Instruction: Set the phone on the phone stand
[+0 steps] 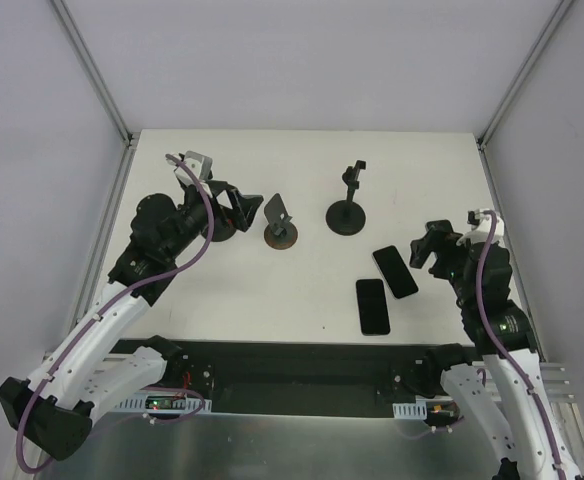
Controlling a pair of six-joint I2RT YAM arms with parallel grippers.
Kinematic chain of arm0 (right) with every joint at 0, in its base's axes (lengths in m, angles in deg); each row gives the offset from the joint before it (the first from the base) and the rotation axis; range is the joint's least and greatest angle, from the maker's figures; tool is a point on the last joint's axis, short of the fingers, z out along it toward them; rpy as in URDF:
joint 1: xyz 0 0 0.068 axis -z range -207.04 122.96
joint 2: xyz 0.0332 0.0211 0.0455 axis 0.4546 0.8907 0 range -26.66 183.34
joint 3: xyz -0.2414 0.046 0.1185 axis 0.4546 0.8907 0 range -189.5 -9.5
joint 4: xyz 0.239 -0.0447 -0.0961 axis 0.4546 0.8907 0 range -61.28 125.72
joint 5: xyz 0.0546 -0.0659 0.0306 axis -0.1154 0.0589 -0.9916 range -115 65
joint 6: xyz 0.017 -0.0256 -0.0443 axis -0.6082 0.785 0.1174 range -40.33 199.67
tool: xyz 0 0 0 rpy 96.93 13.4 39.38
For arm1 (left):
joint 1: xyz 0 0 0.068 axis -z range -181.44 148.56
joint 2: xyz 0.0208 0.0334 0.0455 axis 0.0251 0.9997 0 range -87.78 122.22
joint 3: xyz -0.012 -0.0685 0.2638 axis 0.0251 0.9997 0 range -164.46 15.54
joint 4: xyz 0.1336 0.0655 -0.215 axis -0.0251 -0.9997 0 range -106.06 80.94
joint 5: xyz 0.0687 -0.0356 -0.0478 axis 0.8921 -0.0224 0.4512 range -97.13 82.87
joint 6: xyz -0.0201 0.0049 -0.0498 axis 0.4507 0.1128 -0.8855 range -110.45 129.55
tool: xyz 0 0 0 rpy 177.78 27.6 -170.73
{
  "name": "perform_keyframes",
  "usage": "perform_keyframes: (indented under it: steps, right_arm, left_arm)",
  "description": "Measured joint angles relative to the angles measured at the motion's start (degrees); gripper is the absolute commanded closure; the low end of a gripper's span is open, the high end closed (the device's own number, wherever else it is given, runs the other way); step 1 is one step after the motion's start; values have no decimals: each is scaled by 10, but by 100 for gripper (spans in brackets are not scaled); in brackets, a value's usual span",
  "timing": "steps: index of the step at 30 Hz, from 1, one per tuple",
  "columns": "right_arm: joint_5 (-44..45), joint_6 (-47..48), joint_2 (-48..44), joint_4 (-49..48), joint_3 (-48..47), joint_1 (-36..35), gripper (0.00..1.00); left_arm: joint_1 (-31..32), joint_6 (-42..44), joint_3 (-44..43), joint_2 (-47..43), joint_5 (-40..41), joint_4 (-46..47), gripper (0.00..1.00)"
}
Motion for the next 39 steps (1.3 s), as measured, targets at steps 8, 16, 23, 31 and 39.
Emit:
perform_keyframes:
  steps: [8, 16, 23, 31, 39]
  right_arm:
    - [-21, -108, 115, -133, 22, 1, 4]
    - [-175, -224, 408, -269, -93, 10, 4]
    - [-327, -350, 589, -391, -212, 15, 12]
    - [-366, -464, 659, -471, -217, 11, 49]
    - [-335, -514, 659, -486, -205, -12, 93]
  left_arm:
    - [5, -19, -1, 12, -17, 3, 1]
    - [11, -46, -17, 63, -60, 1, 2]
    - [11, -75, -29, 99, -106, -1, 2]
    - [11, -96, -41, 109, -139, -1, 3]
    - [11, -106, -43, 114, -153, -1, 4]
